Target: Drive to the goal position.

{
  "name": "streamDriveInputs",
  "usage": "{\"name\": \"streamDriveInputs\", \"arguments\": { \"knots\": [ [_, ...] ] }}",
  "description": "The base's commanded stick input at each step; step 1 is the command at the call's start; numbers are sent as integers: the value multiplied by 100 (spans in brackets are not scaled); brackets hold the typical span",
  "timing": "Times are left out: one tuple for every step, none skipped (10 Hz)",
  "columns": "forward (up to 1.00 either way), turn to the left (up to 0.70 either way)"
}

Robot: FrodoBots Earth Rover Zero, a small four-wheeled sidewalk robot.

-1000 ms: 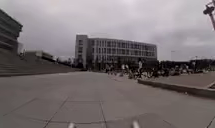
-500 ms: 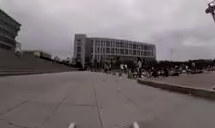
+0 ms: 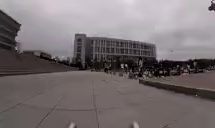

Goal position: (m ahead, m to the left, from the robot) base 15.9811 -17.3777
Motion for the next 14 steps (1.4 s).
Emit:
{"name": "streamDriveInputs", "arguments": {
  "knots": [
    [45,0],
    [45,0],
    [45,0],
    [45,0],
    [45,0],
    [45,0],
    [45,0],
    [45,0],
    [45,0],
    [45,0],
    [45,0],
    [45,0],
    [45,0],
    [45,0]
  ]
}}
